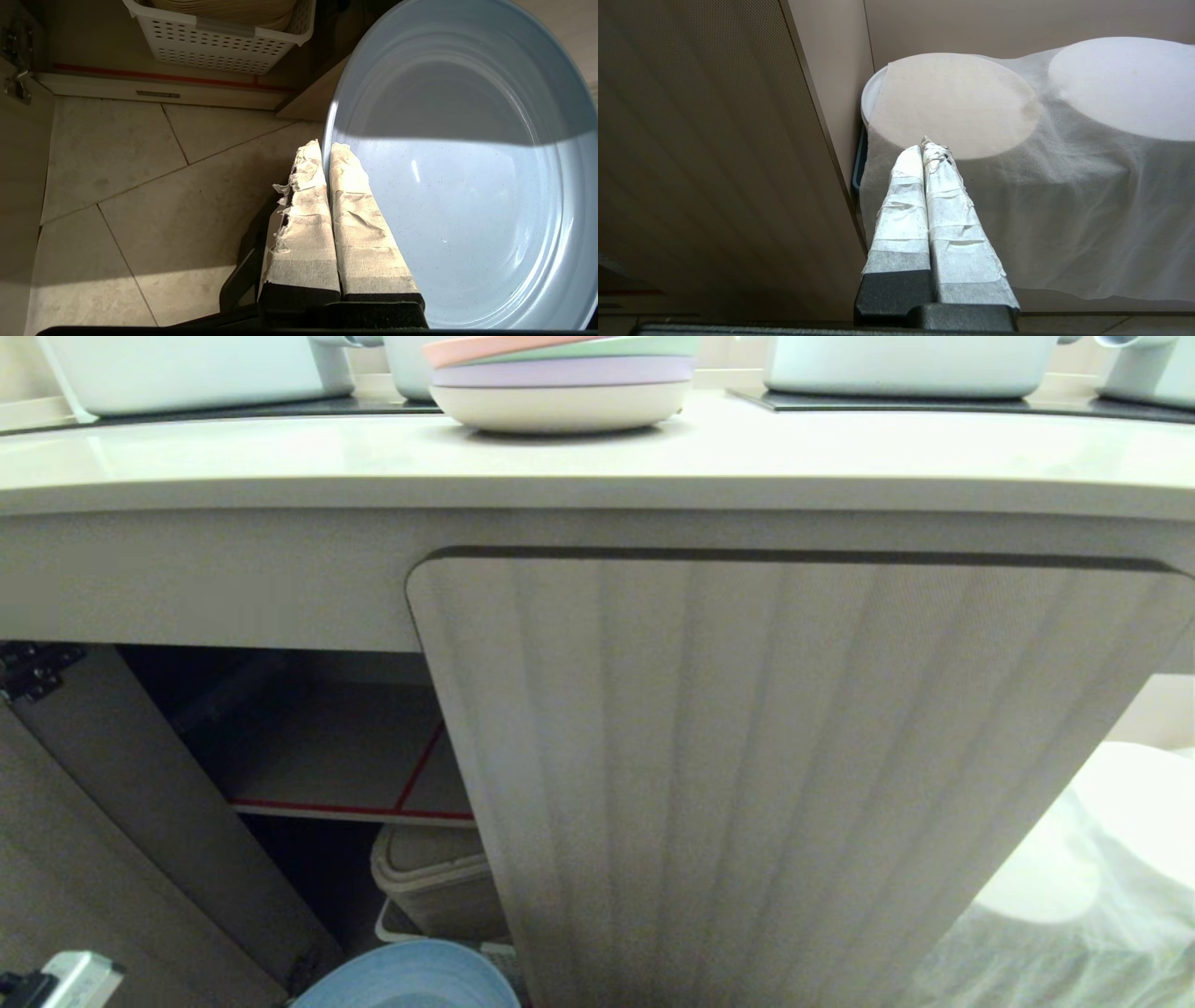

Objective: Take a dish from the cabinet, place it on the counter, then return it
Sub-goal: Place it on the table

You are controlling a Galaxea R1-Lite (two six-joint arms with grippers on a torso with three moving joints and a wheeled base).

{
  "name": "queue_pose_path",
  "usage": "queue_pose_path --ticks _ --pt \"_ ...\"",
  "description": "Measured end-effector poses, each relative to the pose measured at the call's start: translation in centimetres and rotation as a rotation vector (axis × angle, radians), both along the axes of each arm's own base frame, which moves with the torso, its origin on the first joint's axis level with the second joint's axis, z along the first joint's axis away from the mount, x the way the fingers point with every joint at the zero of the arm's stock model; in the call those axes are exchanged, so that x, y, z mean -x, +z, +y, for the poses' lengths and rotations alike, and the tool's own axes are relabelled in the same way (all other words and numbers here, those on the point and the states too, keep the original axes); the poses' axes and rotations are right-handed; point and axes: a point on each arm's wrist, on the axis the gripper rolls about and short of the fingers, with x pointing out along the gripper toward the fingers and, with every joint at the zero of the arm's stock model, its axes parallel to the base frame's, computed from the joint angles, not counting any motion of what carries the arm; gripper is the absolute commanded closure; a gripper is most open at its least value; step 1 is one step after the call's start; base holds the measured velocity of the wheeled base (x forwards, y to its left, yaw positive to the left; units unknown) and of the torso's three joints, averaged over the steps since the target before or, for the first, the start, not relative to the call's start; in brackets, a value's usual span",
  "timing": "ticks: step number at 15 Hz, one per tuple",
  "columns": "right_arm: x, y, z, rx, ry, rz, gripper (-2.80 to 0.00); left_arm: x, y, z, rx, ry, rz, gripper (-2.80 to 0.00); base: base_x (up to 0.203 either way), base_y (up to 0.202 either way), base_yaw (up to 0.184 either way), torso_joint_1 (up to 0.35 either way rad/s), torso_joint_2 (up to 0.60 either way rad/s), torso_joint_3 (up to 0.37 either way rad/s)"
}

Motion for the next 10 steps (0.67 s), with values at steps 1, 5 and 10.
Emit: queue_pose_path --ticks 1,5,10 --pt "0.00 0.00 0.00 0.000 0.000 0.000 0.00 -0.01 0.00 0.00 0.000 0.000 0.000 0.00 0.000 0.000 0.000 0.000 0.00 0.000" --pt "-0.01 -0.01 0.00 0.001 0.000 -0.001 0.00 0.01 -0.08 0.00 -0.001 0.002 0.004 0.00 0.000 0.000 0.000 0.049 -0.19 -0.180" --pt "-0.01 -0.04 0.00 0.001 0.000 0.001 0.00 0.07 -0.19 0.00 0.000 0.001 0.011 0.00 0.000 0.000 0.000 0.169 -0.48 -0.292"
